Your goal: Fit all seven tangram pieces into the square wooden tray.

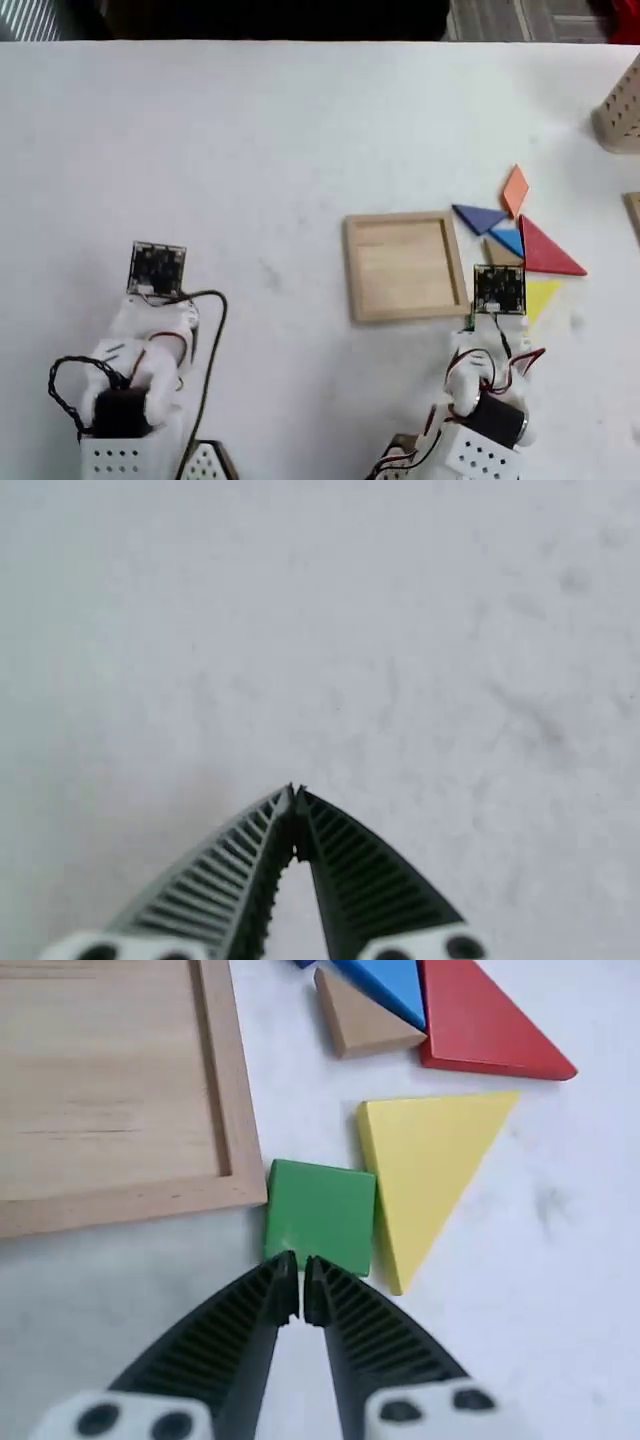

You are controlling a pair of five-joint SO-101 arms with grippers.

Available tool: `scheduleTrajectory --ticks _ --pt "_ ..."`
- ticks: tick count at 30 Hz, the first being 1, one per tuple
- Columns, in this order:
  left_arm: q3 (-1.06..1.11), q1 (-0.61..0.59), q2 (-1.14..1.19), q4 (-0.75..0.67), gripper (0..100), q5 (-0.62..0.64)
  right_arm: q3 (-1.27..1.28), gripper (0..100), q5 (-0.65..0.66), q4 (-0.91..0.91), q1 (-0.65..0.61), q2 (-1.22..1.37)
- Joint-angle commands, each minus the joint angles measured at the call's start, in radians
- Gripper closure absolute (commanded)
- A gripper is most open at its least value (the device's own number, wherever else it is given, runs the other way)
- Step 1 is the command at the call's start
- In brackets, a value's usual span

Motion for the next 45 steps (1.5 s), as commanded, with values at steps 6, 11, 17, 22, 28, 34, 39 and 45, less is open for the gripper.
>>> scheduleTrajectory --ticks 6,11,17,22,28,34,39,45 --pt "-0.216 0.041 0.082 -0.006 97 -0.008 0.003 97.4 0.051 -0.015 0.016 -0.004" --pt "-0.410 0.041 0.423 -0.006 82 0.086 0.003 97.4 0.051 -0.016 0.016 -0.004" --pt "-0.540 0.064 0.800 -0.044 68 0.227 0.005 97.4 0.051 -0.019 0.021 -0.004" --pt "-0.542 0.166 0.986 -0.097 68 0.333 0.000 97.4 0.051 -0.021 0.054 -0.004" --pt "-0.617 0.390 1.055 -0.193 68 0.434 -0.002 97.4 0.051 -0.019 0.054 -0.004" --pt "-0.832 0.642 1.334 -0.252 74 0.574 0.000 97.4 0.051 -0.019 0.056 -0.004" --pt "-1.103 0.688 1.730 -0.245 75 0.643 0.002 97.4 0.051 -0.021 0.056 -0.004" --pt "-1.310 0.704 2.028 -0.235 67 0.717 0.003 97.4 0.080 -0.021 0.056 -0.004"
